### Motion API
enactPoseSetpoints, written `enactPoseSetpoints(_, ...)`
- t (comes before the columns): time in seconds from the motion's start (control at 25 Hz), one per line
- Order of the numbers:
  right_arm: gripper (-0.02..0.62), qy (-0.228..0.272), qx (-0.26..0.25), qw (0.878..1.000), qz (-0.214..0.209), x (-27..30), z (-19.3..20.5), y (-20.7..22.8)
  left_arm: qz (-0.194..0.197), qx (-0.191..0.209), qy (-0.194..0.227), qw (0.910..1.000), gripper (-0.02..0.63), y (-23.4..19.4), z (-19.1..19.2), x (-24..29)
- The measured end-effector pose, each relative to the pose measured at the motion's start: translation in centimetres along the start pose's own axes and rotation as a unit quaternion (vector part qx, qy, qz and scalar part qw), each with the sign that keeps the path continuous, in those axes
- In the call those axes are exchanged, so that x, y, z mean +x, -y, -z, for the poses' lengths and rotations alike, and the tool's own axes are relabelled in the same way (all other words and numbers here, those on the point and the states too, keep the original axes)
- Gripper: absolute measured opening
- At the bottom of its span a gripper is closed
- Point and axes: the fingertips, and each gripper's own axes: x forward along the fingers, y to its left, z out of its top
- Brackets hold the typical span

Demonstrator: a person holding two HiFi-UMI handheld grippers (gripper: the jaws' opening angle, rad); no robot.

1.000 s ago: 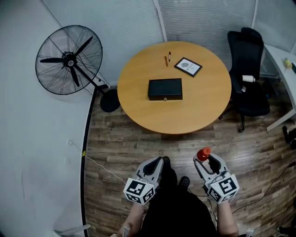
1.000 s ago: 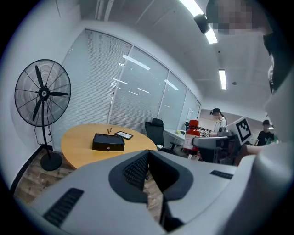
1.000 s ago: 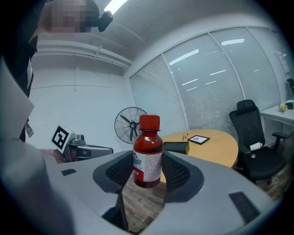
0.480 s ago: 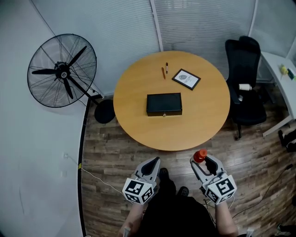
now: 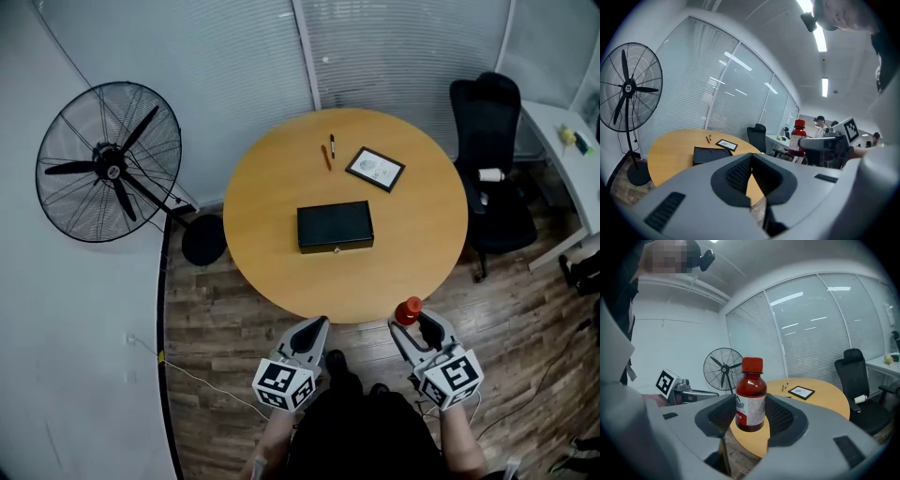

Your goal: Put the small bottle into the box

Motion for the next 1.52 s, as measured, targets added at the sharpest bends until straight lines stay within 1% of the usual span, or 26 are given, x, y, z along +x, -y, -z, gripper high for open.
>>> enactPoseSetpoints(0.2, 0.204, 0.000, 0.004, 1.000, 0.011, 2.4, 0.0, -0.5, 0.010, -0.002, -0.009, 0.9999, -0.005, -3.0, 0.3, 0.8)
enactPoseSetpoints(0.36, 0.205, -0.008, 0.006, 1.000, 0.023, 3.5, 0.4, -0.5, 0.020, -0.005, -0.021, 0.9996, -0.005, -4.5, 1.0, 1.4)
enactPoseSetpoints(0.6, 0.206, -0.023, 0.021, 0.999, 0.036, 4.2, 1.4, 0.0, 0.037, -0.012, -0.044, 0.9983, -0.006, -5.0, 2.0, 2.7)
enactPoseSetpoints(0.8, 0.206, -0.029, 0.034, 0.999, 0.026, 5.0, 1.9, 1.1, 0.035, -0.014, -0.050, 0.9980, -0.005, -5.2, 2.0, 4.0)
enactPoseSetpoints(1.04, 0.206, -0.029, 0.041, 0.999, -0.006, 7.3, 1.3, 2.8, 0.011, -0.019, -0.052, 0.9984, -0.005, -5.9, 1.8, 5.9)
enactPoseSetpoints(1.2, 0.206, -0.026, 0.038, 0.998, -0.032, 8.9, 0.2, 4.6, -0.019, -0.017, -0.043, 0.9988, -0.005, -6.3, 1.2, 8.0)
enactPoseSetpoints(1.52, 0.206, -0.036, 0.028, 0.996, -0.080, 12.2, -1.2, 8.4, -0.063, -0.017, -0.054, 0.9964, -0.005, -6.7, 0.7, 11.4)
